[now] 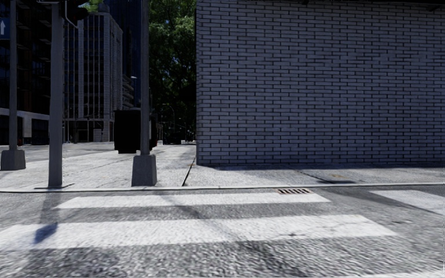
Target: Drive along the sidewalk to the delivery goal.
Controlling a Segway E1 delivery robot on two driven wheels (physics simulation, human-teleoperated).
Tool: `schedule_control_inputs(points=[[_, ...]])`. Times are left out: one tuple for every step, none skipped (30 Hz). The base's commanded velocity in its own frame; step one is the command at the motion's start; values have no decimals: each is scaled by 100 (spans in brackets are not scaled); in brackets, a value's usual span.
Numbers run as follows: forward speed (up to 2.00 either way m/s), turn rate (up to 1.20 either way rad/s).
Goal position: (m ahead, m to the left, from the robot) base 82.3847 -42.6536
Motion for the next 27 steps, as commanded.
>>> schedule_control_inputs(points=[[200, 0], [200, 0], [200, 0], [200, 0], [200, 0], [200, 0], [200, 0], [200, 0], [200, 0], [200, 0], [200, 0], [200, 0], [200, 0], [200, 0], [200, 0], [200, 0], [200, 0], [200, 0], [200, 0], [200, 0], [200, 8], [200, 15], [200, 15], [200, 18], [200, 18], [200, 19], [200, 19]])
